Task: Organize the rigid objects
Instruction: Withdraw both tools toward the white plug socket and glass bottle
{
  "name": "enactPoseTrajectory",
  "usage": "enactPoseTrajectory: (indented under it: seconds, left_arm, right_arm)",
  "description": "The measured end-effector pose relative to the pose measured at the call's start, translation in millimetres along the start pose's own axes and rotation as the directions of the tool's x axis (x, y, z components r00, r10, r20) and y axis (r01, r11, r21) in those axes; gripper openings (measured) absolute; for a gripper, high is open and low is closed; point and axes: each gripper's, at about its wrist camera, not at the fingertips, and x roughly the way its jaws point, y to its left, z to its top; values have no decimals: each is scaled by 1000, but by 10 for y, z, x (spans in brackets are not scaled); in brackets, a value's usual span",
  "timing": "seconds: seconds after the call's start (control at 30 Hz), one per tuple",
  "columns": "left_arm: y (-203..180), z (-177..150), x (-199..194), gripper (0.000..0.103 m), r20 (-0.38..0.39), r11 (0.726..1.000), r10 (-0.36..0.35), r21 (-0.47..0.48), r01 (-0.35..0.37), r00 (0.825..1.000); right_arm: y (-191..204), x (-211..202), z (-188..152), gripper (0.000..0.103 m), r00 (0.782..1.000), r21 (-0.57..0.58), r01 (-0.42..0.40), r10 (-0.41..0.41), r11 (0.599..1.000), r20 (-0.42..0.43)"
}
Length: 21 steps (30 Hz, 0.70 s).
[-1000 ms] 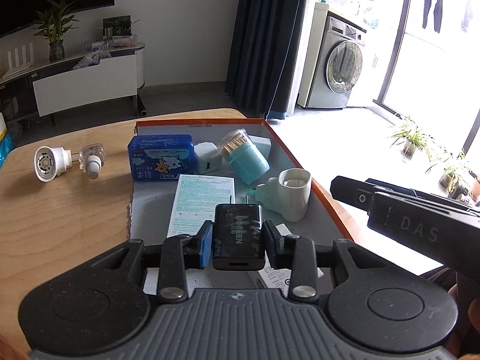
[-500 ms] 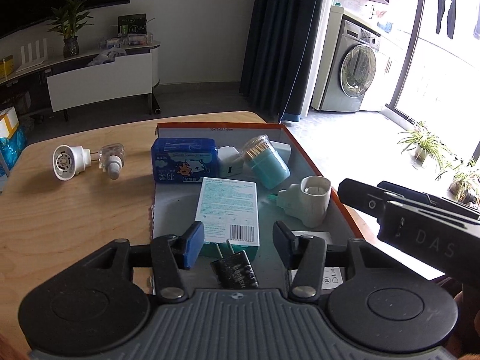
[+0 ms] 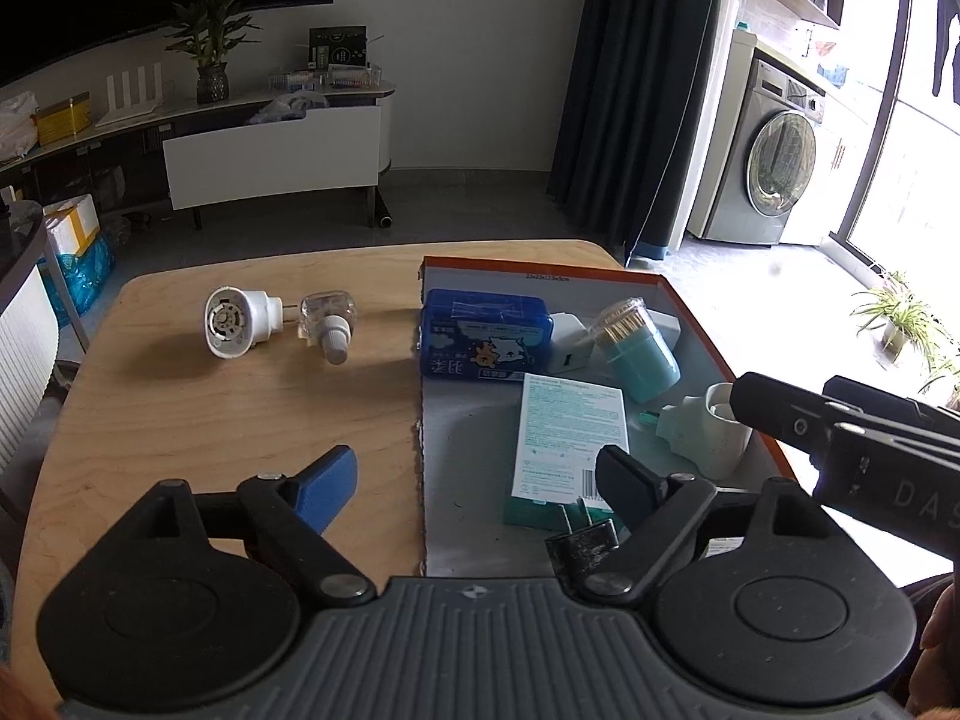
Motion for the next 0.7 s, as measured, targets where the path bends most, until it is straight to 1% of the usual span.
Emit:
enactPoseTrajectory:
  seconds: [0.33,0.7]
  left_arm:
    - [420,88,-27,92,-4,995,66,-72,-67,998]
    - [748,194,2,93,-5,987,117,-115,-116,993]
  right_arm:
    - [257,148,73,84,998,-62,-58,56,996,-36]
    - [564,335,137,84,990,-114,-125,116,986,-78]
